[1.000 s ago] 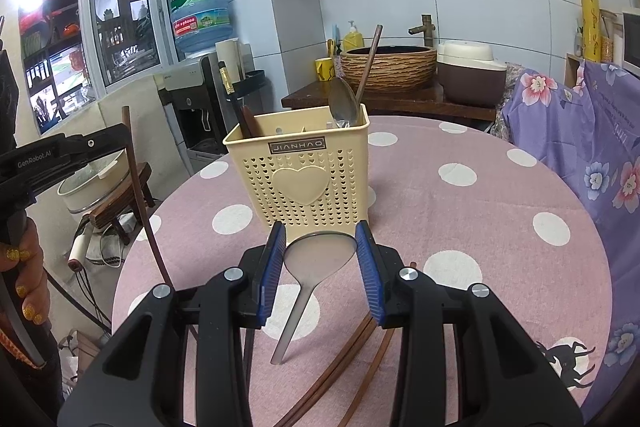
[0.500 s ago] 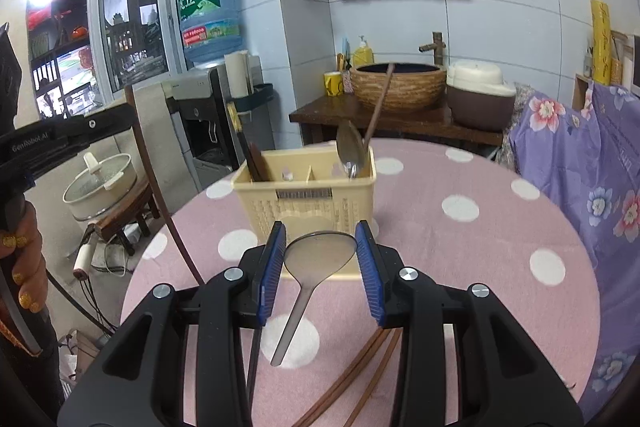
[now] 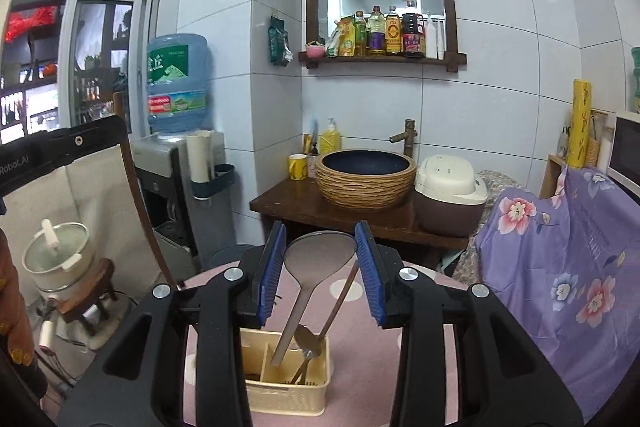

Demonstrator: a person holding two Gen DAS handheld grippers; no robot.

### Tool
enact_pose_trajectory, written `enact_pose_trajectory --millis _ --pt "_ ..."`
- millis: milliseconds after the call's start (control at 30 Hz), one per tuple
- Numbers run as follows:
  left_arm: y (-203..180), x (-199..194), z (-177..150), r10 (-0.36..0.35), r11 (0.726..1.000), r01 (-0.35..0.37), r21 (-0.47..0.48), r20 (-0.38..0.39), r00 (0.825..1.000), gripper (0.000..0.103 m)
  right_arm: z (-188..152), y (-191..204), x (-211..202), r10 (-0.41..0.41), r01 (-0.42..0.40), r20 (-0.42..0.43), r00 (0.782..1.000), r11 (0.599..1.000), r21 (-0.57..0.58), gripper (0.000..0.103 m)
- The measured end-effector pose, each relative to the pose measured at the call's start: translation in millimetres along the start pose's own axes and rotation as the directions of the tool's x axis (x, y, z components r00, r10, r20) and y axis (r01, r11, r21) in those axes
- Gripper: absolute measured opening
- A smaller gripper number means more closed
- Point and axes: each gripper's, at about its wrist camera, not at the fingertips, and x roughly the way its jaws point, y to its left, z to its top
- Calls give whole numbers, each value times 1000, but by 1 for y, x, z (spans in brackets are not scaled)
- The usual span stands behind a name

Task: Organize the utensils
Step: 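Drop the plastic spoon into the holder with the right tool while the left tool releases the chopstick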

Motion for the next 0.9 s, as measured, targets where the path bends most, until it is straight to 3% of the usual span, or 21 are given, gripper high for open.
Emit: enact_pose_trajectory --millis 400,633,900 --pt "10 40 -84 0 999 -7 -49 -148 989 8 -86 7 46 -20 16 -132 991 999 -31 37" --pt "15 51 -106 -2 998 -12 -64 -205 979 8 -110 11 57 -21 16 -168 986 999 -29 37" --pt "18 49 -119 -26 996 7 -87 -217 976 6 -117 11 52 -19 15 -146 989 1000 -26 38"
